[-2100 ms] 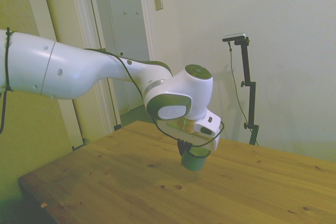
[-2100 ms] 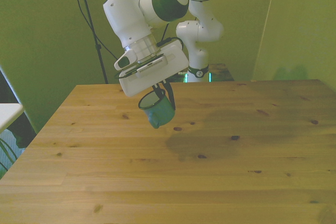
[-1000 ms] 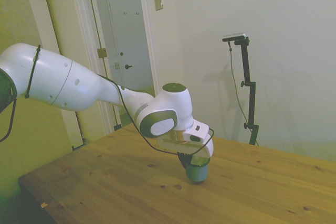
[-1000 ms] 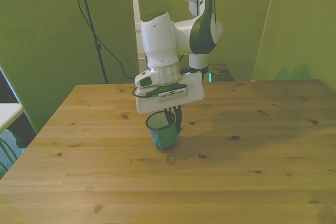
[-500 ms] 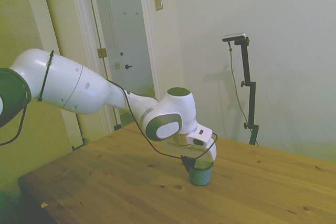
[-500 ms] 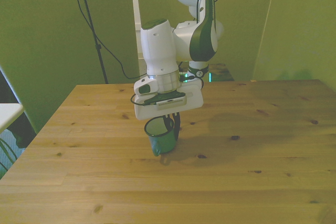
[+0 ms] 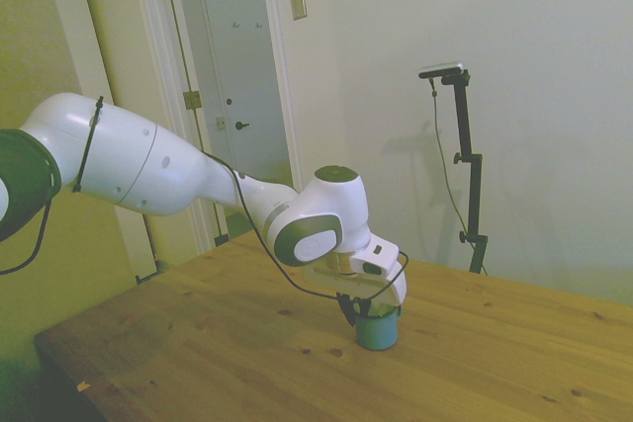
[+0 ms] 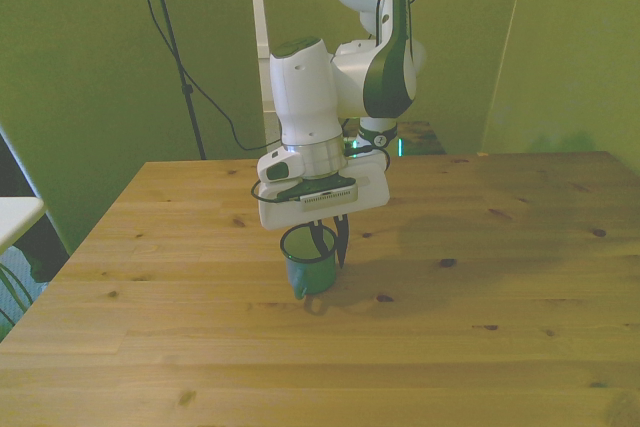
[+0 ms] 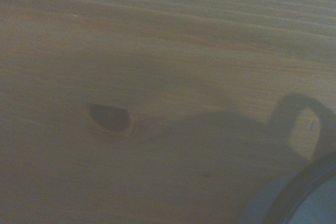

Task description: Flip the mug upright

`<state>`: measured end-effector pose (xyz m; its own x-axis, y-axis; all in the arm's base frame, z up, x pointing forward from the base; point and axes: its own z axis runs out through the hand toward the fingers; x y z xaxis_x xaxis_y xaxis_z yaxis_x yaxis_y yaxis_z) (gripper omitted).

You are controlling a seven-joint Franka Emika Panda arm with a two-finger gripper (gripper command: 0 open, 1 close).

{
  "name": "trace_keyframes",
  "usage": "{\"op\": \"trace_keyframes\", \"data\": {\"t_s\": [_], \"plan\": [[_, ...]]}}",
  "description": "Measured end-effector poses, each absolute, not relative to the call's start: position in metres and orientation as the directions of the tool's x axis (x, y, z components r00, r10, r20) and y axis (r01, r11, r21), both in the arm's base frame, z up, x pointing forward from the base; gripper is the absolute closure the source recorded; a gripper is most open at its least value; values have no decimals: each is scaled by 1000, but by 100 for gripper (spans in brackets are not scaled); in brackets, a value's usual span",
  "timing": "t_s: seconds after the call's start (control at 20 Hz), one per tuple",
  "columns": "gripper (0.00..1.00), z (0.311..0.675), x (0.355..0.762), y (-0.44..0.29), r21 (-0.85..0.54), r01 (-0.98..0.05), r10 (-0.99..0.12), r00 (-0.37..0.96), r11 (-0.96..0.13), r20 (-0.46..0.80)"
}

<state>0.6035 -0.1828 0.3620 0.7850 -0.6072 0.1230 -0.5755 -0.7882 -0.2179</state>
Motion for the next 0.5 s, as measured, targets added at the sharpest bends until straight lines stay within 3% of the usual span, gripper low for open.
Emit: {"op": "trace_keyframes", "data": {"t_s": [0.25,0.5], "plan": [[0,374,602,-184,-225,-574,-608,783,-788,133],[0,412,594,-189,-247,-570,-613,775,-784,155]]}}
